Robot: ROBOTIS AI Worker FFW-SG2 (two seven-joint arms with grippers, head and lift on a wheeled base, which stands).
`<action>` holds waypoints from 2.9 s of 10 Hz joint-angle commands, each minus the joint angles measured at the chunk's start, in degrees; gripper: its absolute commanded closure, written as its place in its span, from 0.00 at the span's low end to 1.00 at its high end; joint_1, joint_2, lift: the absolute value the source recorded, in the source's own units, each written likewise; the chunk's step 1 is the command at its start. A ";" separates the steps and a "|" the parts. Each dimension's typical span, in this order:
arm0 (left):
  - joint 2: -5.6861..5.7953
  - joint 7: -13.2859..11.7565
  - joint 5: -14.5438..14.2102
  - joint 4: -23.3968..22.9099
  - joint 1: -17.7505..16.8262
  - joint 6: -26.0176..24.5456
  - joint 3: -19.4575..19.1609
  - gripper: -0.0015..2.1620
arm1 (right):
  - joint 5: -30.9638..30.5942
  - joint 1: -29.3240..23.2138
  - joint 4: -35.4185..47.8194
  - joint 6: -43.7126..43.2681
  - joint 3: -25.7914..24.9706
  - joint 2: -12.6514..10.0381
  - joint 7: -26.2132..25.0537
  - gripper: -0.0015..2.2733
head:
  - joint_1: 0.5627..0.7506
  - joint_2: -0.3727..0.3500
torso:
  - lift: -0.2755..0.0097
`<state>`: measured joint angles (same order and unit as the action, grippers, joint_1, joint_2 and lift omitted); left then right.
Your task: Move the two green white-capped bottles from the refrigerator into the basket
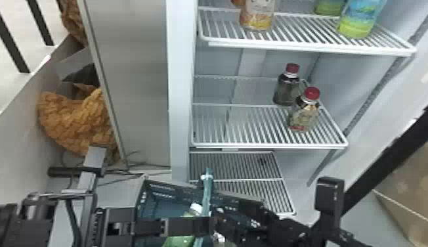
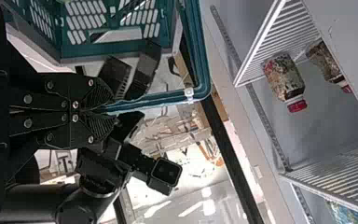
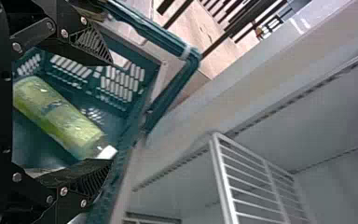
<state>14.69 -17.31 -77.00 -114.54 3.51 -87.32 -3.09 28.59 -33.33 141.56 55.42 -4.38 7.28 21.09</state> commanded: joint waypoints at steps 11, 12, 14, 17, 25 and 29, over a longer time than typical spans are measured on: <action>0.25 0.00 0.22 0.01 -0.28 0.00 0.23 0.54 | -11.57 -1.96 1.11 -37.42 -0.54 -1.66 -5.53 0.16 | 0.70 0.14 | 0.04; 0.16 0.00 0.22 0.01 -0.28 0.00 0.23 0.54 | -11.45 -2.66 1.25 -40.94 0.38 -1.75 -7.64 0.16 | 0.70 0.14 | 0.04; 0.25 0.00 0.10 0.01 -0.28 0.00 0.34 0.54 | -11.23 -5.05 2.37 -43.47 1.41 -2.01 -12.39 0.15 | 0.70 0.12 | 0.04; 0.16 0.00 -0.13 -0.13 -0.14 0.00 0.34 0.54 | -12.25 -7.44 2.94 -46.00 2.09 -2.54 -17.05 0.15 | 0.70 0.08 | 0.04; 0.16 0.00 -0.35 -0.70 0.84 0.00 -0.11 0.54 | -11.68 -12.65 2.23 -48.25 0.95 -3.94 -17.05 0.16 | 0.70 0.03 | 0.04; 0.16 0.00 -0.35 -0.84 0.84 -0.14 -0.23 0.54 | -11.57 -12.65 1.25 -50.08 1.06 -4.21 -16.70 0.16 | 0.70 0.03 | 0.04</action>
<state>14.85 -17.38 -77.43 -115.38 4.43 -87.42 -3.31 17.02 -45.98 143.00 5.47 -3.31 3.11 4.35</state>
